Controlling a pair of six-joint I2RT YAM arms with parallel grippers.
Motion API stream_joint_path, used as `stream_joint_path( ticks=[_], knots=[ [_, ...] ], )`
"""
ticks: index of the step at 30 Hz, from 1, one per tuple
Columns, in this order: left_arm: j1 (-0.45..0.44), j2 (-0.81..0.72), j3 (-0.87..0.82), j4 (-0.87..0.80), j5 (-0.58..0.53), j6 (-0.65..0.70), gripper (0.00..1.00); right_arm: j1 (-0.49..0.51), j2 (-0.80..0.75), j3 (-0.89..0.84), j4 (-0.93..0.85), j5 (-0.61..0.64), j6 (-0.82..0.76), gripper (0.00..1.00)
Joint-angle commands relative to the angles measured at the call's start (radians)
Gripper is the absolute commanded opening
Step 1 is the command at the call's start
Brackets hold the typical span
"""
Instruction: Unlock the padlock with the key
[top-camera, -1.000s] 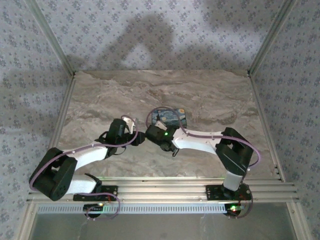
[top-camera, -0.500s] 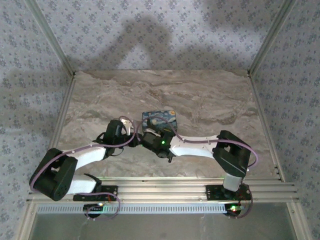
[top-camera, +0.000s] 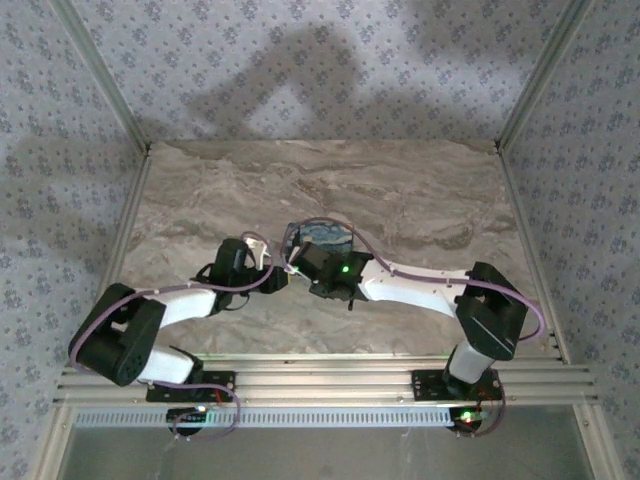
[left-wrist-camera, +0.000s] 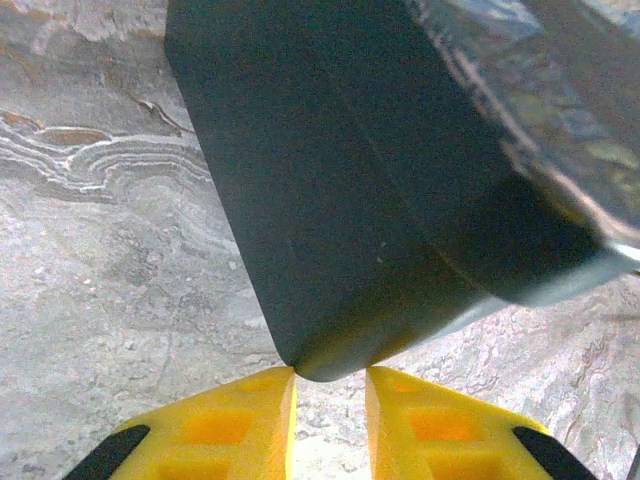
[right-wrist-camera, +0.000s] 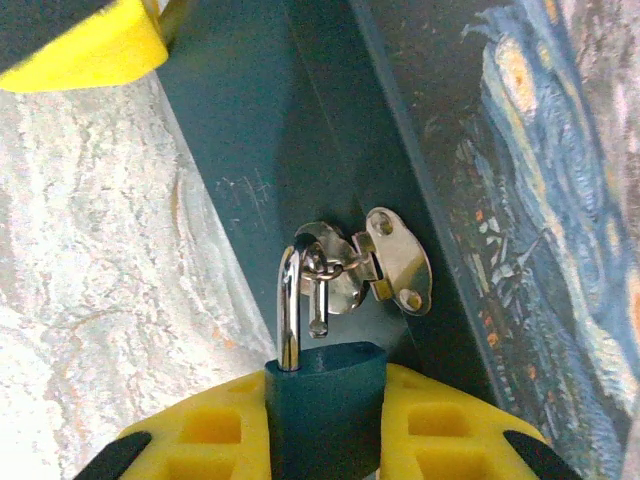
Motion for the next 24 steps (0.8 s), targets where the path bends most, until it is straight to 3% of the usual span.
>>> stream_joint_path(
  ticks=[1,5,10,15,24],
  knots=[
    [0.016,0.015,0.05,0.024,0.024,0.021,0.24,0.003,0.009,0.052,-0.005,-0.086,0.008,0.0],
    [0.033,0.025,0.059,0.015,0.025,0.039,0.25,-0.011,0.044,0.094,-0.035,-0.167,0.04,0.0],
    [0.047,0.058,0.059,0.035,0.044,0.043,0.24,-0.068,0.091,0.129,-0.061,-0.392,0.153,0.0],
    [0.048,0.088,0.047,0.071,0.062,0.025,0.23,-0.069,0.126,0.105,-0.054,-0.362,0.2,0.0],
    [0.048,-0.001,-0.001,0.085,0.066,-0.033,0.23,-0.116,0.154,0.071,0.001,-0.45,0.341,0.0]
  ],
)
